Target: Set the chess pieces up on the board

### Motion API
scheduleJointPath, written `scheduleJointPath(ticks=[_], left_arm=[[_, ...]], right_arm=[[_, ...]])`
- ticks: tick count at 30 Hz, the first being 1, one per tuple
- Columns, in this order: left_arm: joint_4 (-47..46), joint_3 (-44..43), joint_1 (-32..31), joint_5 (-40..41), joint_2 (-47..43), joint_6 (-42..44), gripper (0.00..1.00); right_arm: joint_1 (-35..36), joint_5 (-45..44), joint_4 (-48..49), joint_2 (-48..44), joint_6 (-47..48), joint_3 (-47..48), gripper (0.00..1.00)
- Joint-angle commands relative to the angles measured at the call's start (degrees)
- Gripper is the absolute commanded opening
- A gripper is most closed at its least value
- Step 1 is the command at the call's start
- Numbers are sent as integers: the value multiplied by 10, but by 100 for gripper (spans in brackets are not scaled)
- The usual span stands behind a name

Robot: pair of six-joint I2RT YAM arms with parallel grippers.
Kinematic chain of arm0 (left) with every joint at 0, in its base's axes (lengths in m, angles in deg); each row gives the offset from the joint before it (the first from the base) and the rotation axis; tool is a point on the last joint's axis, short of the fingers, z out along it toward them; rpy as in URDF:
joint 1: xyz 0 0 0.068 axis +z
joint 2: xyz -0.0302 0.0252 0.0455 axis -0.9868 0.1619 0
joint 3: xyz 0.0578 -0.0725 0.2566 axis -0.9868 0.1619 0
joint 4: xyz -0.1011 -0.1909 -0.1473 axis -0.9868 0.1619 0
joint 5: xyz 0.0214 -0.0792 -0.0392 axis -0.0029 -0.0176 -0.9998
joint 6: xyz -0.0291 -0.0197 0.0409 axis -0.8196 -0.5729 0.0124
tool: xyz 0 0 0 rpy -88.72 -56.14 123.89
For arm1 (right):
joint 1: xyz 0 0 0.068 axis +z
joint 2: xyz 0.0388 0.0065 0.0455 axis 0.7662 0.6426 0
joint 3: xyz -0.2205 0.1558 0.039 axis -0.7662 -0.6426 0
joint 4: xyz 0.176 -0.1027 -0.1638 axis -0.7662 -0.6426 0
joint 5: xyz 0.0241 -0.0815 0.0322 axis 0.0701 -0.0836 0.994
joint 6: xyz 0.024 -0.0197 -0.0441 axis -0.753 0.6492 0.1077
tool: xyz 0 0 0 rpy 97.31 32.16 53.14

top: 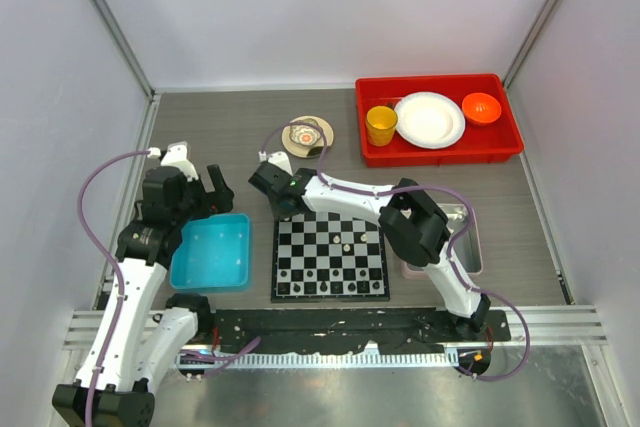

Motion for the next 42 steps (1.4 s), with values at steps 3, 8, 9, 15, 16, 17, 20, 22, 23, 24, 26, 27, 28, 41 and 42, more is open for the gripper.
scheduleJointPath(ticks=[3,8,9,15,16,17,20,22,23,24,26,27,28,41,42], left_arm=[[-17,2,-1,-6,-8,1,100],[-17,2,-1,-6,-8,1,100],[-17,2,-2,-6,-8,1,100],[-16,2,-2,-5,-8,1,100],[-17,2,-2,-6,-8,1,100],[-17,2,-1,-5,-8,1,100],[-17,2,-1,-6,-8,1,100],[-16,2,-2,-6,-8,1,100],[-16,2,-1,-5,-8,1,100],[-17,2,-2,-6,-8,1,100],[-16,2,-2,-6,-8,1,100],[-17,2,-1,-5,-8,1,100],[-17,2,-1,-6,-8,1,100],[-16,2,-1,-8,-3,1,100],[-16,2,-1,-8,-3,1,100]], right_arm=[[-2,-24,-5,-40,2,21,32],[-3,-15,-5,-59,2,20,34],[-2,-14,-6,-66,2,20,34],[-1,-4,-7,-92,-2,14,35],[-2,-3,-7,-103,-2,9,35],[-3,-5,-8,-110,-3,5,35],[-2,-19,-12,-143,-5,-24,35],[-2,-35,-14,-176,-8,-59,35],[-2,-42,-15,-186,-11,-73,35],[-2,-51,-15,-199,-15,-88,35],[-3,-59,-17,-235,-20,-137,35],[-2,-64,-17,-245,-28,-154,35],[-2,-66,-20,-256,-31,-185,35],[-11,-21,29,-345,-67,-350,35],[-13,-21,30,-343,-67,-350,35]])
